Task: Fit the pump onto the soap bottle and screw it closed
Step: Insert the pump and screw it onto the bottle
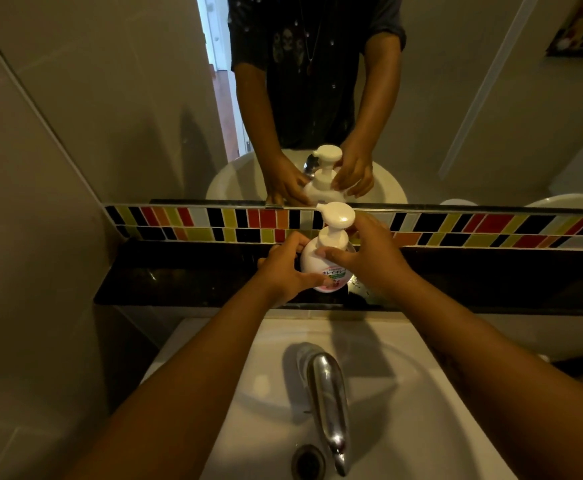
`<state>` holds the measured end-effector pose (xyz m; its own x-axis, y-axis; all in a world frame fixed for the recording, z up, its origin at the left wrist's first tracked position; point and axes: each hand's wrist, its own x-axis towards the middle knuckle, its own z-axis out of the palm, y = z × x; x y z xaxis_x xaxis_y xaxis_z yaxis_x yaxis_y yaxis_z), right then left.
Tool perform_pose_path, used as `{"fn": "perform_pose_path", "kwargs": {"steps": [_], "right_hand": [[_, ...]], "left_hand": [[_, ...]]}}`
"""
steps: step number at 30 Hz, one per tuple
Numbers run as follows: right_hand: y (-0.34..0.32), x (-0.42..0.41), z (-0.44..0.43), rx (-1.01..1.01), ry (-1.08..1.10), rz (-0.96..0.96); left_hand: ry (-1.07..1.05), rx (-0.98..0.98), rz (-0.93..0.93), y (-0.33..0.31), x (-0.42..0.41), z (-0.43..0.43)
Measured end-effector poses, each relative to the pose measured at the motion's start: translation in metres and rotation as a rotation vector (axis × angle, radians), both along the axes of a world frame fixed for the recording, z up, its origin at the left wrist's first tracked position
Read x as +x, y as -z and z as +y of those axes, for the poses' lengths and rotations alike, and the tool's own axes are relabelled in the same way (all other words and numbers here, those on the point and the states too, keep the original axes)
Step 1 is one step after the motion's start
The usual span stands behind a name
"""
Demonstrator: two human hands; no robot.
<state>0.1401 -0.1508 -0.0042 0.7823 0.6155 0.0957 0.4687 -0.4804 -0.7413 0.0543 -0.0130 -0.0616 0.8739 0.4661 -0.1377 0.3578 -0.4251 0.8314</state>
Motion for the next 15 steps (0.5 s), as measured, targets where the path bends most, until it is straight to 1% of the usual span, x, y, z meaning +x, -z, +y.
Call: {"fn": "perform_pose_path", "kwargs": {"steps": [2, 6, 9, 12, 15], "right_hand": [[-0.001, 0.001, 0.0, -0.004, -0.019, 0.007], [-0.007, 0.01, -0.007, -0.073, -0.148, 0.082], [-0.014, 0.012, -0.009, -0.111, -0.22, 0.089], [-0.014, 0.012, -0.005, -0.096, -0.173, 0.081], [-0.008, 0.006, 0.002, -0.066, -0.081, 0.004]], "left_hand": [[0.002, 0.006, 0.012, -0.001, 0.0, 0.001], [0.033, 0.013, 0.032, -0.005, -0.002, 0.005], [0.046, 0.016, 0.037, -0.006, -0.002, 0.006], [0.05, 0.016, 0.03, -0.005, -0.001, 0.006], [0.04, 0.014, 0.022, -0.004, -0.001, 0.006]]}}
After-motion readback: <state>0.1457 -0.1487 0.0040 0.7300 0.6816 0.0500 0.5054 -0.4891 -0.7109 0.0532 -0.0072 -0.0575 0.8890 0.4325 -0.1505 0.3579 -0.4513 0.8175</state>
